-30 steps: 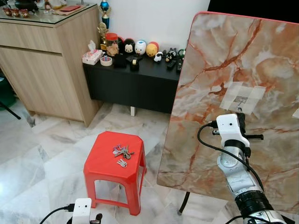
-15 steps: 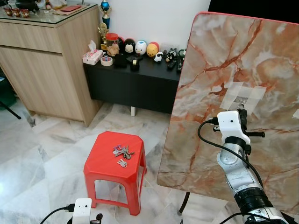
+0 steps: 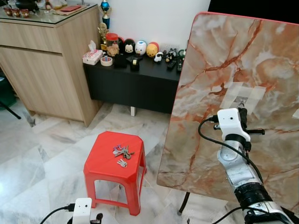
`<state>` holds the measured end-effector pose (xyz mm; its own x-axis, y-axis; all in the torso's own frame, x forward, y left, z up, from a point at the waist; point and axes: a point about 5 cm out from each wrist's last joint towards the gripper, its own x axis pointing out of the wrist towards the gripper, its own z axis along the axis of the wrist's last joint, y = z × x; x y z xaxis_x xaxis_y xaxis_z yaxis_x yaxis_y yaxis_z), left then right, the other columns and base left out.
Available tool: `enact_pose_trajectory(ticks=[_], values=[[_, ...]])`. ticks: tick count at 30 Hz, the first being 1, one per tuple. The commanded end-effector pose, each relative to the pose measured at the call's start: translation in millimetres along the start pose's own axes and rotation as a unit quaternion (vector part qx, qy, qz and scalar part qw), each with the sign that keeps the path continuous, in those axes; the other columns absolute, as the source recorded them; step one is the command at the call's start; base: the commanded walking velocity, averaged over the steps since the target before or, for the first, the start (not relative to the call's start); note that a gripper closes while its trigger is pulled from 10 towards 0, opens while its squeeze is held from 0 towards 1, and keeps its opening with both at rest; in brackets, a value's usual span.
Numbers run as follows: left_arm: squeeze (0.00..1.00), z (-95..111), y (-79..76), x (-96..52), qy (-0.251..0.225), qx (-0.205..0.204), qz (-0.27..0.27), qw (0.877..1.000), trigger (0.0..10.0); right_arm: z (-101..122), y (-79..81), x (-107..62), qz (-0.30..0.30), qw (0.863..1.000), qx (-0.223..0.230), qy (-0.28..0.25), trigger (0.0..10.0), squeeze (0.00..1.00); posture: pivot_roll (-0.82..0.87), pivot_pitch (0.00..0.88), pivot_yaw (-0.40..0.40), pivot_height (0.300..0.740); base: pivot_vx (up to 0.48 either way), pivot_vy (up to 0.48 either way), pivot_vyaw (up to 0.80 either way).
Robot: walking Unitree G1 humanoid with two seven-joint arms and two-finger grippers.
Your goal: Hang keys on a hook
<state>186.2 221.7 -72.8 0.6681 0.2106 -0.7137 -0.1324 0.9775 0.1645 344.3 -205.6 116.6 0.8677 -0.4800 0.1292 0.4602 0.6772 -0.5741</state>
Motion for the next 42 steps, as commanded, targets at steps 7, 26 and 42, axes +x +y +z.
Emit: enact_pose_trajectory(ticks=[7, 26, 42], values=[[0.0, -3.3, -3.0, -0.7, 0.007, -0.009, -0.003, 1.0, 10.0, 1.6, 0.5, 5.1, 0.009, 1.0, 0.001, 0.012, 10.0, 0.0, 0.12, 0.0, -0.122, 0.74, 0.0, 0.0, 0.0], [0.0, -2.8, -4.0, -0.6, 0.006, -0.012, -0.003, 1.0, 10.0, -1.0, 4.0, 6.4, 0.032, 0.999, 0.009, 0.022, 10.0, 0.0, 0.12, 0.0, -0.123, 0.74, 0.0, 0.0, 0.0], [0.0, -4.0, -3.8, -0.9, 0.008, -0.012, -0.002, 1.0, 10.0, 1.4, 10.6, 1.6, 0.054, 0.997, 0.046, 0.017, 10.0, 1.0, 0.11, 0.0, -0.124, 0.74, 0.0, 0.0, 0.0]])
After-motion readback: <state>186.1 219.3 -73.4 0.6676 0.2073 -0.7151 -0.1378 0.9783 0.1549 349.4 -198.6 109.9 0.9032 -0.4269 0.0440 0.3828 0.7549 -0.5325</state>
